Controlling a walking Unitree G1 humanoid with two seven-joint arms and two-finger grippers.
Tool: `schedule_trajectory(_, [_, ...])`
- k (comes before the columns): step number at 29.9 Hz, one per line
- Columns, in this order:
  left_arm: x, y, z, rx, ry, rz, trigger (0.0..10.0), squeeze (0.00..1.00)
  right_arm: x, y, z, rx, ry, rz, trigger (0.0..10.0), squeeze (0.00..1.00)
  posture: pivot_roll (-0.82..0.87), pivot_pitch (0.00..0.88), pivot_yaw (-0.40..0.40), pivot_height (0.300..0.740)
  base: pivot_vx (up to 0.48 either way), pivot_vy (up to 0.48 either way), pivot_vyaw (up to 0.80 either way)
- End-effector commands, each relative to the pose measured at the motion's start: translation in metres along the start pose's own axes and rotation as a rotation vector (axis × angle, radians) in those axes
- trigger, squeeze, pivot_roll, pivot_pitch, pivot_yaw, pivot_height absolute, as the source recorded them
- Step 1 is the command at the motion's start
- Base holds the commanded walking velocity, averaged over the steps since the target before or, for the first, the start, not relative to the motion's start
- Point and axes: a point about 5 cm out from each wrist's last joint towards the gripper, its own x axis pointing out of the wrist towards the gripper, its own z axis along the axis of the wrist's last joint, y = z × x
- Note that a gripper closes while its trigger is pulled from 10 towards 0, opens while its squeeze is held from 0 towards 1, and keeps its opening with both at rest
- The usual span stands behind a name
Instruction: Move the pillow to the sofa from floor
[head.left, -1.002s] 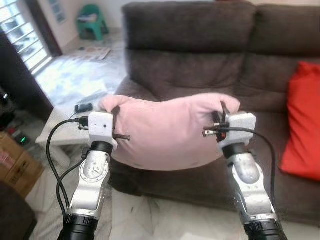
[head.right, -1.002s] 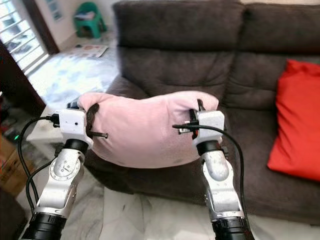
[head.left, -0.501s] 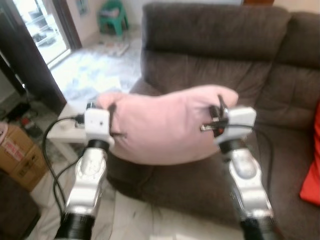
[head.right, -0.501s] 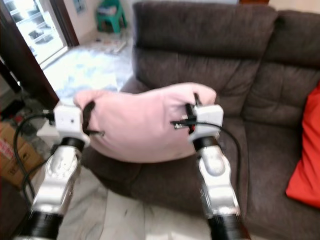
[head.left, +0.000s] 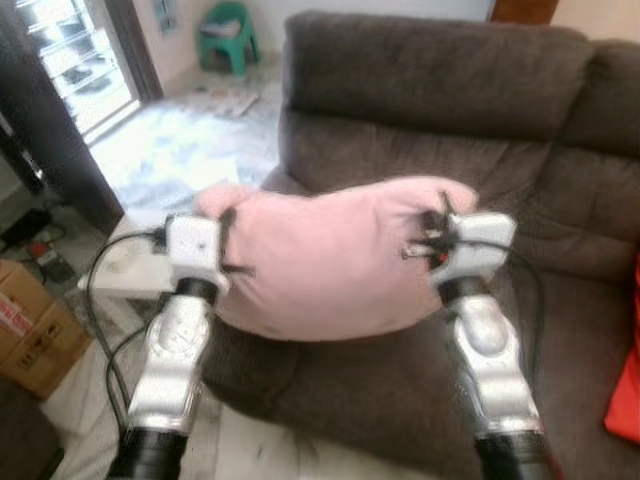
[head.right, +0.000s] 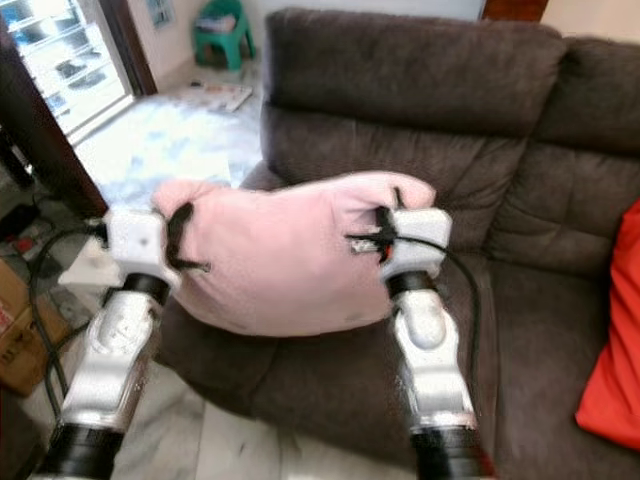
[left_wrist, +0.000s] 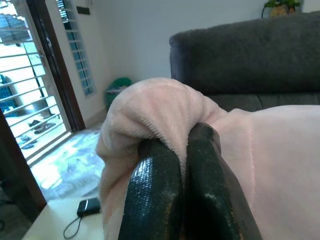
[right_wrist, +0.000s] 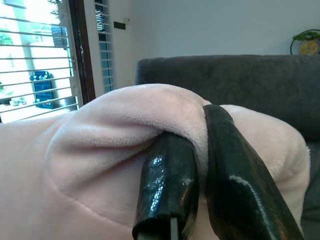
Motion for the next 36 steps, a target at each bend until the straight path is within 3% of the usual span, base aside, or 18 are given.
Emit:
schedule_trajectory(1, [0.005,-0.006,0.014,-0.012,-0.063,-0.026,10.0,0.00,0.003,-0.003,0.007,0.004,-0.024,-0.011,10.0,0.00,-0.05,0.044,0.053,0.740,0.334,0.000,-0.78])
schedule_trajectory(6, [0.004,-0.007,0.013,-0.016,-0.054,-0.037,10.0,0.00,0.003,-0.003,0.007,0.003,-0.027,-0.013,10.0,0.00,-0.05,0.045,0.053,0.740,0.330,0.000,-0.77])
schedule_trajectory(19, [0.002,-0.012,-0.004,-0.076,0.050,-0.079,10.0,0.00,0.010,-0.004,-0.001,-0.074,0.048,0.003,10.0,0.00,-0.05,0.045,0.052,0.740,0.119,0.000,0.00])
schedule_trajectory(21, [-0.002,-0.018,-0.014,-0.100,0.118,-0.135,10.0,0.00,0.017,-0.005,0.000,-0.084,0.049,0.014,10.0,0.00,-0.05,0.043,0.054,0.740,0.000,0.000,0.00])
schedule_trajectory(27, [-0.010,-0.034,-0.024,-0.158,0.207,-0.270,10.0,0.00,0.039,-0.014,-0.007,-0.165,0.130,0.010,10.0,0.00,-0.05,0.045,0.051,0.740,0.000,0.000,0.00])
schedule_trajectory(36, [-0.018,-0.049,-0.022,-0.197,0.227,-0.412,10.0,0.00,0.060,-0.005,-0.013,-0.212,0.201,0.112,10.0,0.00,-0.04,0.044,0.043,0.740,0.000,0.000,0.00])
